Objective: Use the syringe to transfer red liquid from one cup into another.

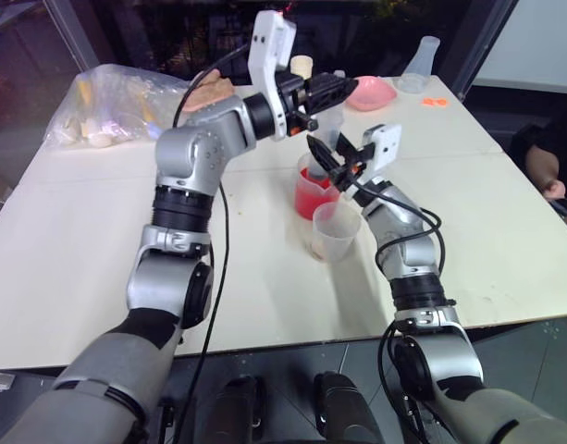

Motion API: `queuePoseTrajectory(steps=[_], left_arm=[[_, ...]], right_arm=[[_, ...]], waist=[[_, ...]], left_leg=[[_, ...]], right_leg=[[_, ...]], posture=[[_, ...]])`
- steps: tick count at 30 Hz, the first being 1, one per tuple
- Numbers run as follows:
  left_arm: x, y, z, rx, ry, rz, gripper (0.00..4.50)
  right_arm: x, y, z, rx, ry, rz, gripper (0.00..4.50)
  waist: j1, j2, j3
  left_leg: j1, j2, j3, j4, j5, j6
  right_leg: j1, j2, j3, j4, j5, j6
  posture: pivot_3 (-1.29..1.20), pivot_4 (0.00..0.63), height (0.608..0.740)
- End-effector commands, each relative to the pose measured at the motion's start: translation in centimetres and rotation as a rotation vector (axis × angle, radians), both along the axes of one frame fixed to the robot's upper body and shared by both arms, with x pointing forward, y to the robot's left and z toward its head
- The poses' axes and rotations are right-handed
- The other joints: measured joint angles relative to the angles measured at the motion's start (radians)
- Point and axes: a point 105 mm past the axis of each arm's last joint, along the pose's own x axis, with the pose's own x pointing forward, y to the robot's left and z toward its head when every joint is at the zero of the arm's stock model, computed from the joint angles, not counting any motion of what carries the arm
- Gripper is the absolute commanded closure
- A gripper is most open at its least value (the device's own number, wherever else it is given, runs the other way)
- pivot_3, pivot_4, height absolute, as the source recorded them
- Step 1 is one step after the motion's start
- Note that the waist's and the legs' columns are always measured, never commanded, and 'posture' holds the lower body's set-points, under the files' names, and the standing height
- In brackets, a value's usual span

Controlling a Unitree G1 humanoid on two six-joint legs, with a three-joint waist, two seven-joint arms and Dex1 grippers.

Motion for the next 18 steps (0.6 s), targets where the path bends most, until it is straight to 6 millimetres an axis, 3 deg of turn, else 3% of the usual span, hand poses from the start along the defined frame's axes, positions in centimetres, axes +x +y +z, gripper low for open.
queuePoseTrajectory(steps=[1, 5, 18], left_arm=[[-1.6, 0.1, 2.5, -0.029, -0.127, -0.027, 1.61], [-1.7, 1.1, 2.1, -0.020, -0.127, -0.009, 0.73], [-1.5, 5.8, 1.5, -0.018, -0.102, 0.100, 0.73]], right_arm=[[-0.6, 1.9, 0.3, -0.042, -0.019, 0.069, 3.04], [-0.6, 1.4, 1.3, -0.038, -0.042, 0.059, 3.04], [-0.6, -0.4, 4.2, -0.018, -0.115, 0.012, 3.04]], waist=[[0.000, 0.000, 0.000], [-0.002, 0.000, 0.000], [0.000, 0.000, 0.000]], left_leg=[[0.000, 0.000, 0.000, 0.000, 0.000, 0.000], [0.000, 0.000, 0.000, 0.000, 0.000, 0.000], [0.000, 0.000, 0.000, 0.000, 0.000, 0.000]], right_leg=[[0.000, 0.000, 0.000, 0.000, 0.000, 0.000], [0.000, 0.000, 0.000, 0.000, 0.000, 0.000], [0.000, 0.000, 0.000, 0.000, 0.000, 0.000]], posture=[[0.00, 0.150, 0.740], [0.00, 0.150, 0.740], [0.00, 0.150, 0.740]])
